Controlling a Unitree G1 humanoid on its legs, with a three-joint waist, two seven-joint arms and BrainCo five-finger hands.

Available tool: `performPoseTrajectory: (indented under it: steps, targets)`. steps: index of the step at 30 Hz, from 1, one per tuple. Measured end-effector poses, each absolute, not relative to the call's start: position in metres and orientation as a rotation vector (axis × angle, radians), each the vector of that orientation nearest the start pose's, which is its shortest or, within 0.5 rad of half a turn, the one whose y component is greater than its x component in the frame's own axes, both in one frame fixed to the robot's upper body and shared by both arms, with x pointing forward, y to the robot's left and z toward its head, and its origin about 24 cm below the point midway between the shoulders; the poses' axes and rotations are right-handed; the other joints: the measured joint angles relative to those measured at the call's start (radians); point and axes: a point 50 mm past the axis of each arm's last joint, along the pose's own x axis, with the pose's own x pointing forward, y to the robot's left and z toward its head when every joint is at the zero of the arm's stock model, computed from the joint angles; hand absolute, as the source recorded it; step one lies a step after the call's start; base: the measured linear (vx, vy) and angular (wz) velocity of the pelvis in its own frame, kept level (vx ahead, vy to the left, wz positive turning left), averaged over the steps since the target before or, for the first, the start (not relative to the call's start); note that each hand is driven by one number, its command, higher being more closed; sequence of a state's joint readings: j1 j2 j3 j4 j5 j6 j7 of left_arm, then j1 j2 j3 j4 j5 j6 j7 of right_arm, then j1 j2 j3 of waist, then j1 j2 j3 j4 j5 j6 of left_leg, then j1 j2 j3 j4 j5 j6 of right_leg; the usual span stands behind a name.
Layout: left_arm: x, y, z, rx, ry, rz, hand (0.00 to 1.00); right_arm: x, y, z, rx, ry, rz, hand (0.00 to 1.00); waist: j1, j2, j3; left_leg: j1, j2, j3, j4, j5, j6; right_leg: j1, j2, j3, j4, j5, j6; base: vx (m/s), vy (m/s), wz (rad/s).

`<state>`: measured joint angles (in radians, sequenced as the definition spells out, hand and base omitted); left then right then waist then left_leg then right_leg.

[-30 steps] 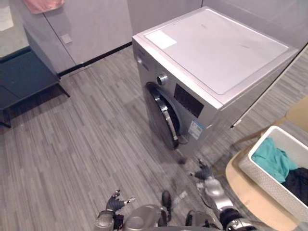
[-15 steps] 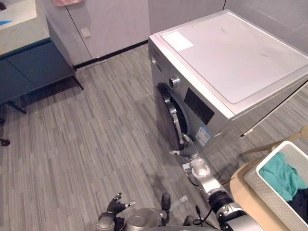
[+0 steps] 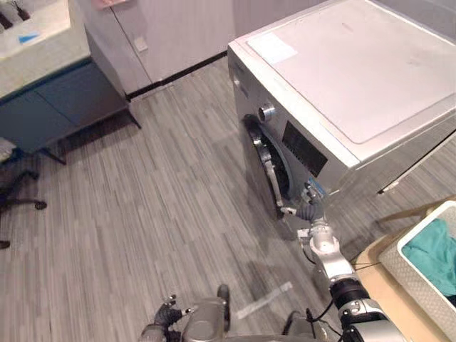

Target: Pick up the laundry basket with both hands and put the clothes into the washing machine.

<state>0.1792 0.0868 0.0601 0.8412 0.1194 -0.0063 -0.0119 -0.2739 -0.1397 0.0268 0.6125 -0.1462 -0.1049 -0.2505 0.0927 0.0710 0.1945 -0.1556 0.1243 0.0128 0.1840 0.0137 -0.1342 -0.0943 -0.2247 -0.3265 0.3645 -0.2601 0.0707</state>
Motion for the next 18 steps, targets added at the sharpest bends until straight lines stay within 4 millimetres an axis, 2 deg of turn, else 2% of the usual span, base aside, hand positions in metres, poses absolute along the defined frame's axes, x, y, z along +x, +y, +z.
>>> performPoseTrajectory:
  steps: [1,2,5,8,11,12,15,17,18]
  targets:
    - [0.099,0.196,-0.15,0.148,1.017,0.063,0.0,0.291,-0.179,-0.012,-0.326,0.205,-0.172,0.0,-0.004,0.01,-0.006,0.014,-0.001,-0.002,-0.023,-0.018,0.0,0.002,0.0,0.003,-0.002,0.004,0.01,0.04,0.318,-0.08]
    - [0.099,0.202,-0.149,0.164,1.016,0.067,0.0,0.288,-0.18,-0.014,-0.311,0.217,-0.185,0.0,-0.022,-0.012,-0.003,0.024,-0.011,0.009,-0.061,-0.03,0.009,0.005,-0.013,0.001,-0.026,0.024,0.039,0.03,0.26,0.05]
    - [0.098,0.207,-0.148,0.173,1.018,0.077,0.0,0.287,-0.178,-0.016,-0.288,0.225,-0.194,0.0,-0.019,-0.036,-0.004,0.033,-0.042,0.033,-0.081,-0.03,0.011,0.03,-0.026,0.012,-0.106,0.077,0.072,0.0,0.186,-0.06]
    - [0.096,0.204,-0.149,0.161,1.021,0.082,0.0,0.289,-0.173,-0.012,-0.277,0.205,-0.187,0.0,-0.005,-0.028,-0.006,0.054,-0.064,0.057,-0.087,-0.028,0.013,0.058,-0.041,0.029,-0.179,0.122,0.089,-0.04,0.115,-0.18]
    - [0.098,0.201,-0.149,0.156,1.004,0.088,0.0,0.294,-0.18,-0.004,-0.266,0.176,-0.216,0.0,-0.002,-0.005,-0.005,0.05,-0.059,0.056,-0.16,0.005,0.058,0.03,-0.035,0.026,-0.191,0.143,0.091,-0.08,0.049,-0.03]
    - [0.098,0.2,-0.149,0.153,1.003,0.087,0.0,0.296,-0.183,-0.001,-0.264,0.168,-0.228,0.0,-0.003,-0.002,-0.003,0.044,-0.059,0.056,-0.171,0.016,0.061,0.015,-0.035,0.026,-0.187,0.145,0.089,-0.12,0.036,0.01]
    - [0.099,0.197,-0.149,0.141,0.995,0.089,0.0,0.316,-0.2,0.023,-0.294,0.107,-0.285,0.0,-0.008,0.019,0.024,-0.008,-0.061,0.054,-0.192,0.049,0.063,-0.051,-0.037,0.03,-0.172,0.167,0.084,-0.1,0.028,0.0]
    - [0.103,0.197,-0.147,0.136,0.972,0.092,0.0,0.338,-0.213,0.05,-0.304,0.047,-0.339,0.0,-0.02,0.032,0.058,-0.038,-0.068,0.043,-0.215,0.077,0.065,-0.097,-0.043,0.032,-0.143,0.172,0.083,-0.1,0.027,0.13]
    - [0.104,0.197,-0.146,0.133,0.965,0.093,0.0,0.343,-0.216,0.058,-0.303,0.032,-0.351,0.0,-0.021,0.034,0.064,-0.047,-0.069,0.043,-0.221,0.081,0.062,-0.112,-0.043,0.033,-0.136,0.172,0.083,-0.08,0.016,0.08]
